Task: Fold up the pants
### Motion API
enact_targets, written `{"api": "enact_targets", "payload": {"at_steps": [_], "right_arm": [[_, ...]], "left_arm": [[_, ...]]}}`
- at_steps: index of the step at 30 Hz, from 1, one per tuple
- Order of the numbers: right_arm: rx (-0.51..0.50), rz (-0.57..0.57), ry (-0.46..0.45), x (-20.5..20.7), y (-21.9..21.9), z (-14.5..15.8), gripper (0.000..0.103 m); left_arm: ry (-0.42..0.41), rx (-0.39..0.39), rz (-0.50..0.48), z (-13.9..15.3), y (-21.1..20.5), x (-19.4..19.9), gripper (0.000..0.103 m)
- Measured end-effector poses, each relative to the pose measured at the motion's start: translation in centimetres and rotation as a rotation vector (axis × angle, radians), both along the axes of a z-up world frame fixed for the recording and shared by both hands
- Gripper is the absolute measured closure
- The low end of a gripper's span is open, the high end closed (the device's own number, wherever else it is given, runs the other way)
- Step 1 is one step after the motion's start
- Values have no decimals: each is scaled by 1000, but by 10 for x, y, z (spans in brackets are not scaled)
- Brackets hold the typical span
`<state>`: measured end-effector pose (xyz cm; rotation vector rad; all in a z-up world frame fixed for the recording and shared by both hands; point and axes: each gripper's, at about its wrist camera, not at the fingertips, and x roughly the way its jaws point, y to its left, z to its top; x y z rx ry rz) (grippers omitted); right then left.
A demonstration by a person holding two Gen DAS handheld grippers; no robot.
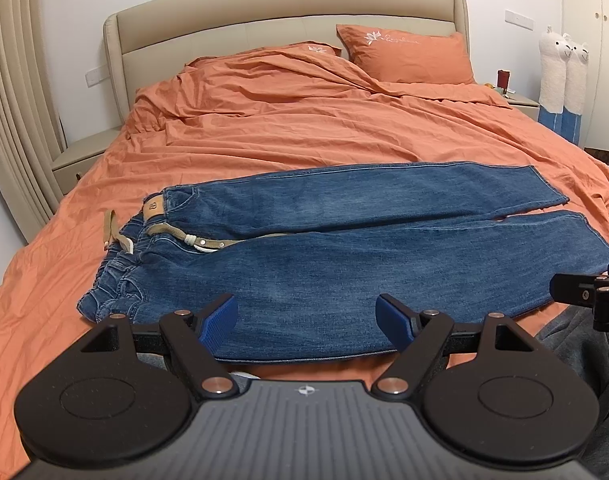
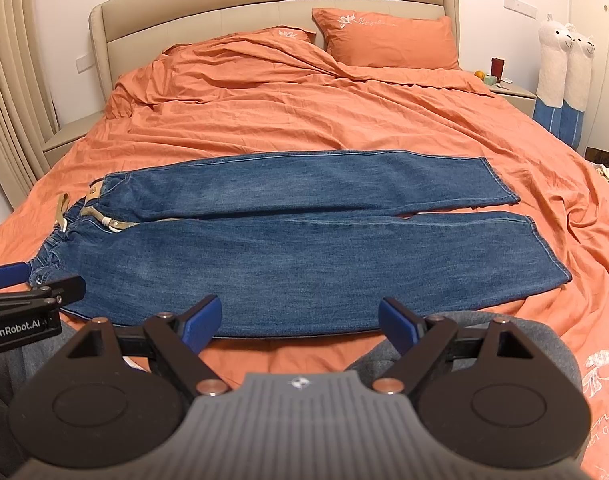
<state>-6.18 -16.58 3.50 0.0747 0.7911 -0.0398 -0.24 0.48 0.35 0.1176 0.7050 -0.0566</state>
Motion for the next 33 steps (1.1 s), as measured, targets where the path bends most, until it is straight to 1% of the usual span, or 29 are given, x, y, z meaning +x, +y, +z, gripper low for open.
{"api": "enact_targets", "payload": {"at_steps": [12,16,33], "right_arm": [[-1,2,-1,0,-1,0,21],[1,-1,-4,0,-2,0,21],[-5,2,-5,0,2,3,21]], "left_arm": [[-1,-4,-2,2,-3,0,11],[-4,1,-10,3,-12,0,11],[-3,-7,-16,2,-10,0,11]]}}
